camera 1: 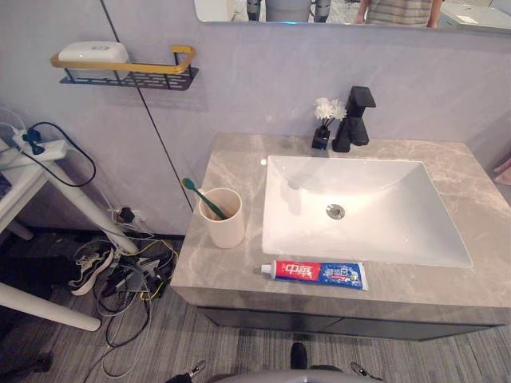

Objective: Organize washtable

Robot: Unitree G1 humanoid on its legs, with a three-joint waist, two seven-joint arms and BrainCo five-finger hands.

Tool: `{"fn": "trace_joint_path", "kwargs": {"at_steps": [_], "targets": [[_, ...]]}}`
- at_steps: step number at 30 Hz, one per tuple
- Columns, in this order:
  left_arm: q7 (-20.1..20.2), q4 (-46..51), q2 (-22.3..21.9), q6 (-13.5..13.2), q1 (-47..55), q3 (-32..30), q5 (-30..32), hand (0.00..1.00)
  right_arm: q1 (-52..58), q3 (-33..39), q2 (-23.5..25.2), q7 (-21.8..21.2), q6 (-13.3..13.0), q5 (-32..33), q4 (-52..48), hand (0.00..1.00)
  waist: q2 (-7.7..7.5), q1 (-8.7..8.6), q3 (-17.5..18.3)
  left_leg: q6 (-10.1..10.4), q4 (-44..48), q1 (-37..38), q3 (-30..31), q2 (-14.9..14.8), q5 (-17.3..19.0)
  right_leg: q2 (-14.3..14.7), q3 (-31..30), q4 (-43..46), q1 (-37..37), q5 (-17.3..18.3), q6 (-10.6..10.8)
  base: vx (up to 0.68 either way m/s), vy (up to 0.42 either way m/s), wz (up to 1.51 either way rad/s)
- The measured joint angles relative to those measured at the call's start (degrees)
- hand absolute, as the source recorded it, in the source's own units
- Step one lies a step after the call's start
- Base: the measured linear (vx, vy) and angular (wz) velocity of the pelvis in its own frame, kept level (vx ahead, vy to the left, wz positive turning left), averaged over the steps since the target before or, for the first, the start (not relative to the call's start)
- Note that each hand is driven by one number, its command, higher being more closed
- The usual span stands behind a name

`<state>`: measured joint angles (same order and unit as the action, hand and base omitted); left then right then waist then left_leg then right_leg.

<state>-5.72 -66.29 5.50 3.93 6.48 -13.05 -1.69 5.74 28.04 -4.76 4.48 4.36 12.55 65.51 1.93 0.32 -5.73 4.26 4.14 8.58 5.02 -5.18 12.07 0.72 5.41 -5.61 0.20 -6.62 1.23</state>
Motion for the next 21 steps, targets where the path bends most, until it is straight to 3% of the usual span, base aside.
{"fn": "trace_joint_path", "kwargs": {"at_steps": [6,14,16,21], "targets": [[-0.5,0.0,-0.6,0.0,0.9,-1.5,-0.8,0.00,0.1,2.3,0.4,0.2,0.0,2.7,0.4,0.00,0.47,0.20,0.2,-0.2,-0.8,0.9,0.0,0.0,-0.1,0.0,0.0,0.3,0.6,0.2,0.0,0.01,0.002,0.01],[-3.1,4.3,-1.8,-0.9,2.9,-11.5,-13.5,0.00,0.4,4.5,1.0,0.6,-0.1,4.4,0.4,0.00,0.64,0.34,0.6,-0.3,-0.8,0.6,2.4,0.1,-0.3,-0.2,1.9,0.4,1.2,1.0,0.1,0.01,-0.004,0.14],[-4.6,15.4,-3.5,-2.1,5.3,-15.5,-17.5,0.00,0.7,5.4,1.4,0.7,-0.2,4.4,0.2,0.00,0.62,0.55,0.9,-0.3,-0.9,-0.2,3.8,0.1,-0.7,-0.5,3.5,0.4,1.2,1.3,0.1,0.01,-0.017,0.39],[-10.3,47.9,-7.4,-4.9,10.3,-19.0,-17.5,0.00,2.7,5.0,1.8,1.4,-1.3,4.4,-2.2,0.00,1.19,3.27,2.4,-0.4,-1.4,-1.4,5.3,0.1,-1.0,-0.8,5.0,0.4,0.7,1.8,-0.1,0.02,-0.012,0.21]]}}
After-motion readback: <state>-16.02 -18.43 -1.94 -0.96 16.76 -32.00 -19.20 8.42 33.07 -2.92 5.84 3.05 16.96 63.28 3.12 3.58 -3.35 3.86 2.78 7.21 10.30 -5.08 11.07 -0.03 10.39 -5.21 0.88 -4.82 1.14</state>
